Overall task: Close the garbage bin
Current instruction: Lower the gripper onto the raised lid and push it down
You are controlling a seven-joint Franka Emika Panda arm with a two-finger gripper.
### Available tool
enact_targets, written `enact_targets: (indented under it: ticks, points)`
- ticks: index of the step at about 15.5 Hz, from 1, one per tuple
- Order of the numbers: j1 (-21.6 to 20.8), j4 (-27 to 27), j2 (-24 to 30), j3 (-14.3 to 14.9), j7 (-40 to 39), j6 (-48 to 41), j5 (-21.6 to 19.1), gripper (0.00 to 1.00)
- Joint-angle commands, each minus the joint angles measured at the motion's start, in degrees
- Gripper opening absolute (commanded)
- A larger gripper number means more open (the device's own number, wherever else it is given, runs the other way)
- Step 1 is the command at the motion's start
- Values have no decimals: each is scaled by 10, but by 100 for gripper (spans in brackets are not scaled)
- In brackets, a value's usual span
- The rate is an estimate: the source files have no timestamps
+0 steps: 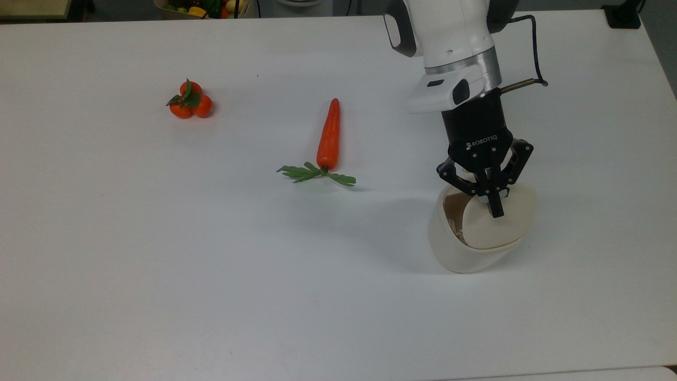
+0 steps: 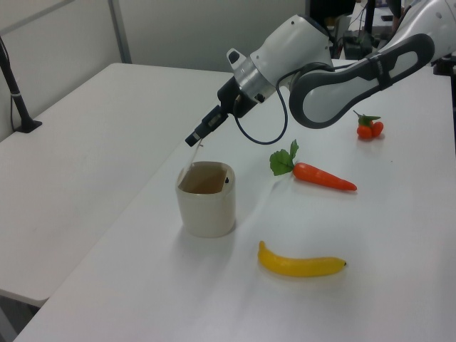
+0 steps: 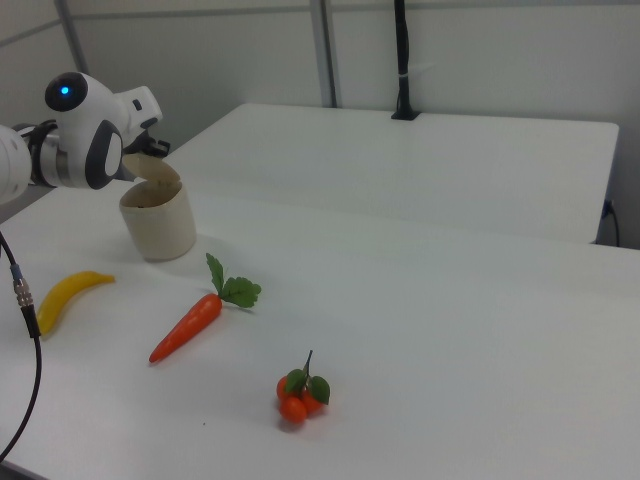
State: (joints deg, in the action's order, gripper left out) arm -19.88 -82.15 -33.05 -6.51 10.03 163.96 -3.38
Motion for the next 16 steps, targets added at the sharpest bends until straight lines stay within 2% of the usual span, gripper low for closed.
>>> enact_targets:
  ticks: [1,16]
  points:
    - [9,-45,25,-10,10,4,12,0]
    - [24,-54,38,-40,10,-126,11,0]
